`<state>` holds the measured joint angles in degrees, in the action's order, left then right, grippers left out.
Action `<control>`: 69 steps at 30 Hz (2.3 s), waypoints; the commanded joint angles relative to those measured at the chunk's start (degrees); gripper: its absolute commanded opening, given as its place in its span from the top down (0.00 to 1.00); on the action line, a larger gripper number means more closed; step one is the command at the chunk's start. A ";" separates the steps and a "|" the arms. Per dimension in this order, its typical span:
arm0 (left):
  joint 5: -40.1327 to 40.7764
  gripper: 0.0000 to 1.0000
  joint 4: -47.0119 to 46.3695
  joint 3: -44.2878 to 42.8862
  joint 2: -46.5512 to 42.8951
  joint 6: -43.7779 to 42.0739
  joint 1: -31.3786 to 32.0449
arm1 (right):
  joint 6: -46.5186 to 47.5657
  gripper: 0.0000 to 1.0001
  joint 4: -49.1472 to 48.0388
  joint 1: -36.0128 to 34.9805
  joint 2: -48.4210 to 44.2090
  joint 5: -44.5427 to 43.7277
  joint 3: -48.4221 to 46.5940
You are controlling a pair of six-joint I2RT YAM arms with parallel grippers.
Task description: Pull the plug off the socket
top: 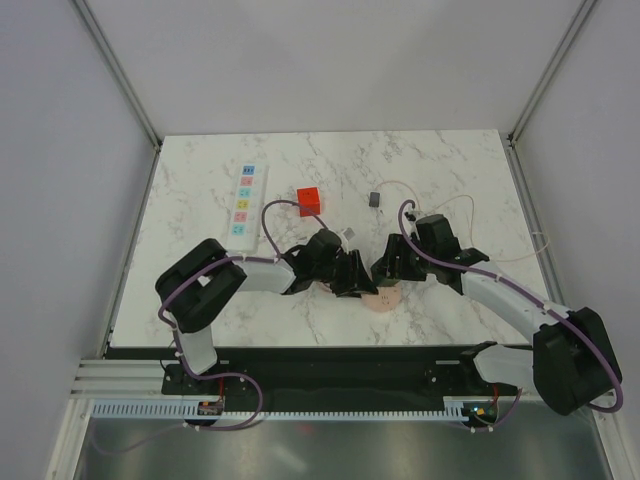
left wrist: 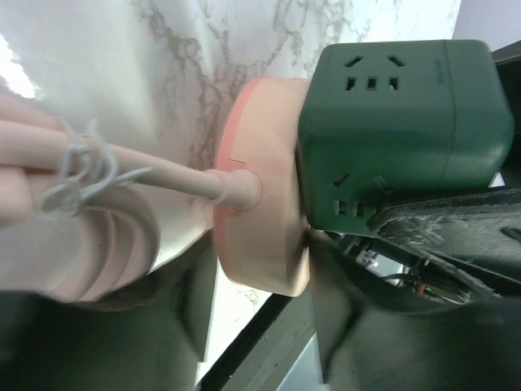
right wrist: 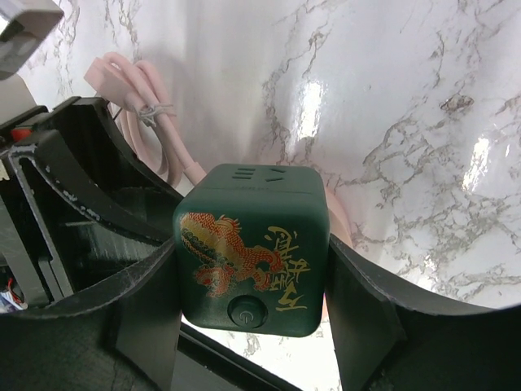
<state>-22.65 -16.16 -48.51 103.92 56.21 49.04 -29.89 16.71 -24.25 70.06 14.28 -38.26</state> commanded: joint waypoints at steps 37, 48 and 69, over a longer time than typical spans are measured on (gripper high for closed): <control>6.39 0.98 7.99 1.76 4.01 -1.01 0.71 | 3.68 1.00 13.16 3.16 -8.62 -5.38 -10.95; 6.31 0.98 8.96 -0.09 4.80 -0.92 0.71 | 5.37 1.00 16.16 -8.71 -7.31 -17.87 -10.69; 6.75 0.98 9.40 0.35 3.75 -0.66 0.71 | 2.21 1.00 13.53 6.58 -10.12 4.26 -10.78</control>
<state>-22.70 -18.13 -50.39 105.75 57.63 50.43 -25.80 36.32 -19.16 62.70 12.29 -46.68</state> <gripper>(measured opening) 0.408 0.665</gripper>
